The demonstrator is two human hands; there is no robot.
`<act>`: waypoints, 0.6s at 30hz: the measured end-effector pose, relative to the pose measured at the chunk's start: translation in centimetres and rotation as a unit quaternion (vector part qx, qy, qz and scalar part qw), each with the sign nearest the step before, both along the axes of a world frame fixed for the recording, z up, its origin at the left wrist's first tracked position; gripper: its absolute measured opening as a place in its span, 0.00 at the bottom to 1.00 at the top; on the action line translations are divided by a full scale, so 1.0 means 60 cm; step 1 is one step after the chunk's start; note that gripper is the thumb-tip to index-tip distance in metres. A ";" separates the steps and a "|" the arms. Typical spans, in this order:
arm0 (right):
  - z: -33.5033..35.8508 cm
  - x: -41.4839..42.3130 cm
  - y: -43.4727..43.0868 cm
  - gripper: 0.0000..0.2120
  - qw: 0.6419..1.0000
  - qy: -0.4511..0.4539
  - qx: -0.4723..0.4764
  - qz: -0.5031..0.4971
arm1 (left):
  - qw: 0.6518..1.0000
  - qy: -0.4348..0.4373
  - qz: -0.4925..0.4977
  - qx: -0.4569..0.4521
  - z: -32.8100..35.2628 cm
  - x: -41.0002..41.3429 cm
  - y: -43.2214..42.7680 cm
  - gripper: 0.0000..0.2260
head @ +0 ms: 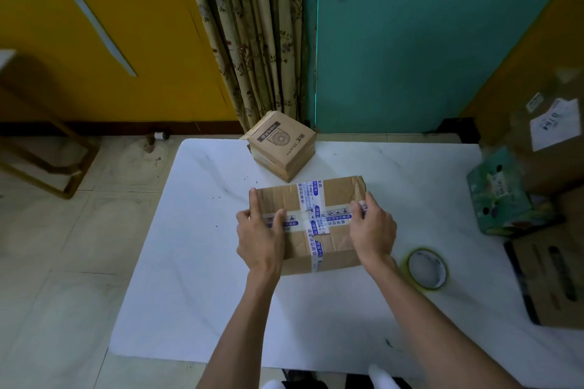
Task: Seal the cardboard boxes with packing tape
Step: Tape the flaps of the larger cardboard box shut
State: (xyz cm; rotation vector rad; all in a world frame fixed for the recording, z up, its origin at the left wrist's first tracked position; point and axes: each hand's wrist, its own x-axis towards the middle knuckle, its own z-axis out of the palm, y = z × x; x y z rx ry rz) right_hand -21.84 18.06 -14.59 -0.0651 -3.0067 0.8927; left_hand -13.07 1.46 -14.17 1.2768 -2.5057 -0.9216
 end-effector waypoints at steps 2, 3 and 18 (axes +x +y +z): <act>0.001 -0.001 0.004 0.08 1.000 0.010 -0.015 0.007 | 0.999 0.036 0.022 0.000 -0.001 0.009 -0.010 0.28; 0.005 0.000 0.005 0.08 1.000 0.006 -0.017 0.012 | 0.998 0.058 0.036 0.004 0.000 0.014 -0.015 0.26; 0.025 0.010 0.022 0.18 0.992 -0.115 -0.030 0.032 | 0.992 0.019 -0.020 0.126 -0.005 0.020 -0.013 0.31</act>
